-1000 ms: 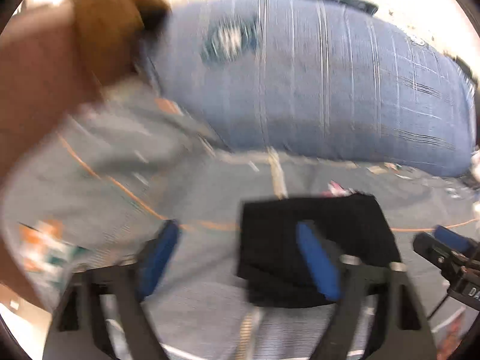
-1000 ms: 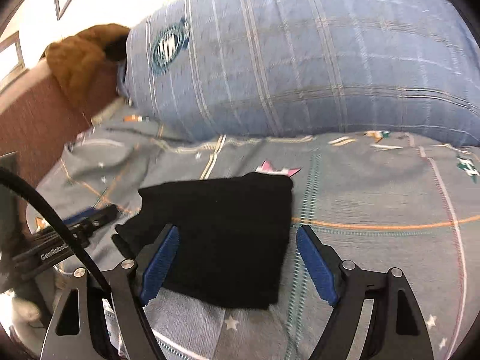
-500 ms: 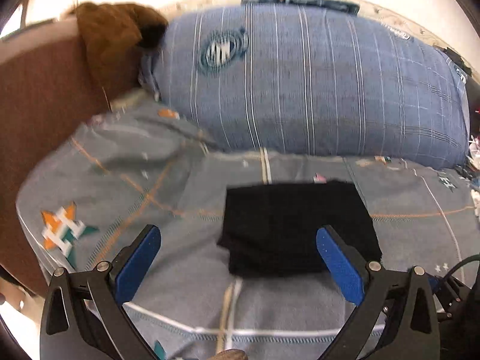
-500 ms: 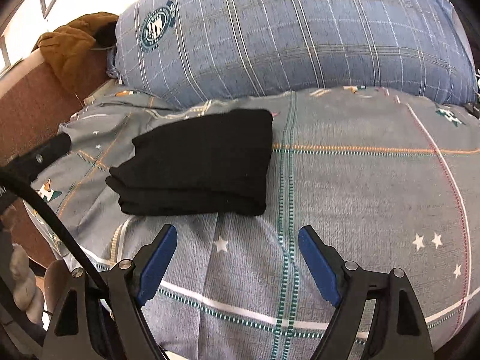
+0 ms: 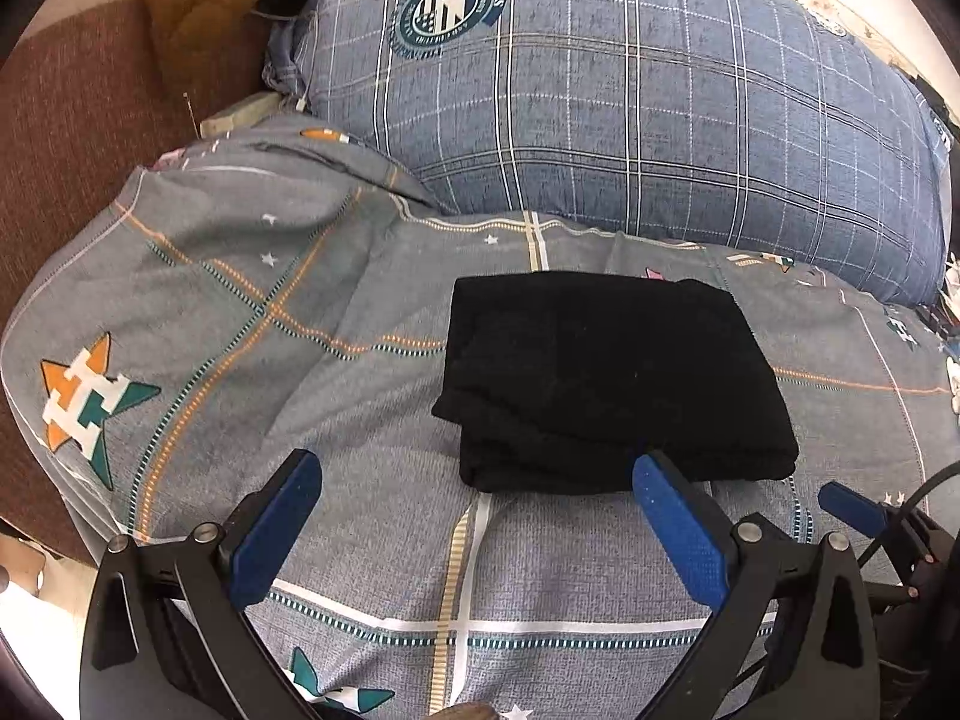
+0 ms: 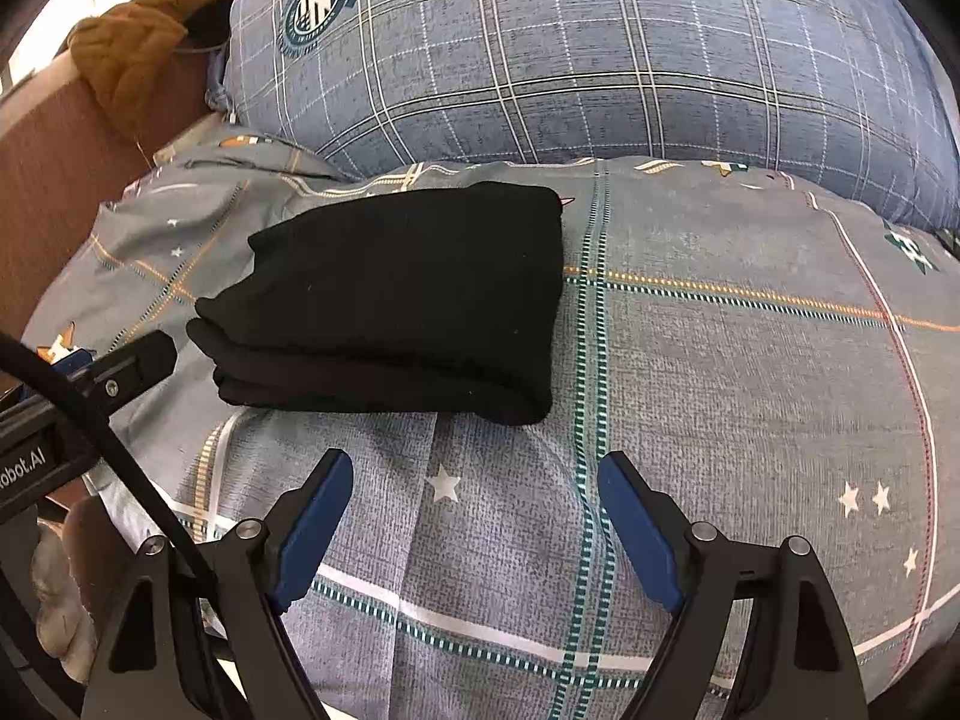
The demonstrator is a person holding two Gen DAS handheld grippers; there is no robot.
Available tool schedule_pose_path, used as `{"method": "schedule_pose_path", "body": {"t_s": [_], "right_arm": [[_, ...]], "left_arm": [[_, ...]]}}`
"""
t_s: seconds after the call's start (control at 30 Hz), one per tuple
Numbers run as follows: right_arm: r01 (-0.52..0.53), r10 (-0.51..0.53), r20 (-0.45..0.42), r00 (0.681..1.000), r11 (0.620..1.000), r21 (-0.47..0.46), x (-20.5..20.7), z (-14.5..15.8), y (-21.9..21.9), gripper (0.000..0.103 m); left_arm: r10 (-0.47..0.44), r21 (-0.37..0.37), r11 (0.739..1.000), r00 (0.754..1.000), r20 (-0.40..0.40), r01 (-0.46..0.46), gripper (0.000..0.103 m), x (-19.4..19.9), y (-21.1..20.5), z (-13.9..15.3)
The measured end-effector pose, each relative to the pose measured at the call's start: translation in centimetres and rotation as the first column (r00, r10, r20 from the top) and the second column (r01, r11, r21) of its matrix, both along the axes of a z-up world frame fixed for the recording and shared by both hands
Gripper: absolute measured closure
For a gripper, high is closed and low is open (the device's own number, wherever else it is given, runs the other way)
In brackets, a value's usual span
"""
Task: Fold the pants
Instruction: 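Open both grippers and lift them away from the folded pants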
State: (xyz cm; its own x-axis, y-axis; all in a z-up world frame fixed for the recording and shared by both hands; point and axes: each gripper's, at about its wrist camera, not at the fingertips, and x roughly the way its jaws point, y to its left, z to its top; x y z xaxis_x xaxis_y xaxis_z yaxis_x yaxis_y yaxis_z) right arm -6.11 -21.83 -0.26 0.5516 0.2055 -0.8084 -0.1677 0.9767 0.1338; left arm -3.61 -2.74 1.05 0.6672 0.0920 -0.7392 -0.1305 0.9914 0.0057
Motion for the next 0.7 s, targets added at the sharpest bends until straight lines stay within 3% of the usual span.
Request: {"method": "schedule_pose_path", "body": {"t_s": [0.33,0.7], "right_arm": [[-0.055,0.055,-0.003,0.999,0.997,-0.059,0.9,-0.1,2.2,0.014],[-0.046,0.044,-0.029,0.999,0.997,-0.063,1.5,-0.9,2.2,0.013]], "left_arm": [[-0.002,-0.030,1.000,0.999,-0.037,0.001,0.000,0.3,1.2,-1.3],[0.001,-0.054,0.999,0.998,-0.068,-0.005,0.000,0.6,1.8,-2.2]]}}
